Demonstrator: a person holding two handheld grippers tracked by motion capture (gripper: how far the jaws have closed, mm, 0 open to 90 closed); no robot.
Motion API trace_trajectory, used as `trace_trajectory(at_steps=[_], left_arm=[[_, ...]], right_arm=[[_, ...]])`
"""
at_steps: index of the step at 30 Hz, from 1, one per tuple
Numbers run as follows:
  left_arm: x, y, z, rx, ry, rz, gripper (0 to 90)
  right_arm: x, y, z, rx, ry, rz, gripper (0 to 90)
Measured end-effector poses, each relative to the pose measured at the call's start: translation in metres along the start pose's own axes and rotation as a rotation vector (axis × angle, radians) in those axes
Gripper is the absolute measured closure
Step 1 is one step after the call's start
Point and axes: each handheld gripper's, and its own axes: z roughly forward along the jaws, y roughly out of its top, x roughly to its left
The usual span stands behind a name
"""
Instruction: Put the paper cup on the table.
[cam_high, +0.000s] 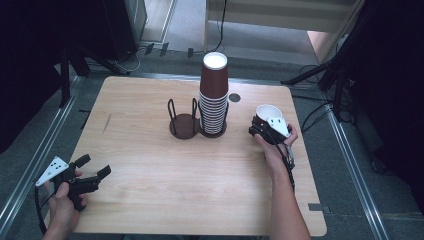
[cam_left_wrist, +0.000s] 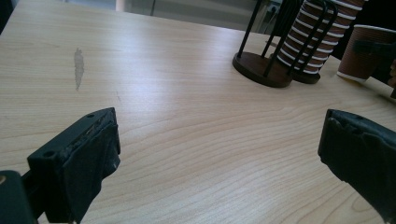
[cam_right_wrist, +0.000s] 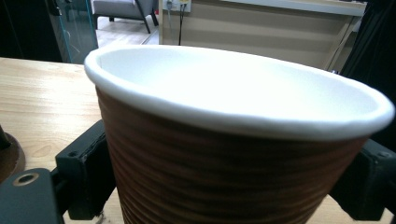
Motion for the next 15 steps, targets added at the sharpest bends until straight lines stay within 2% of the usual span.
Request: trace_trajectory(at_steps=[7, 11, 15], left_arm=[[0.0, 0.0, 0.0, 0.001, 0.003, 0.001, 0.0], [0.0, 0.0, 0.001, -0.001, 0.003, -0.002, 0.0], [0.0, 0.0, 0.0, -0.002, 0.001, -0.006, 0.0]], right_arm=[[-0.002, 0.003, -0.005, 0.006, 0.018, 0.012, 5.0], [0.0, 0.006, -0.009, 0.033, 0.059, 0.017, 0.0], [0.001, 0.009, -0.013, 0.041, 0.057, 0.029, 0.0]])
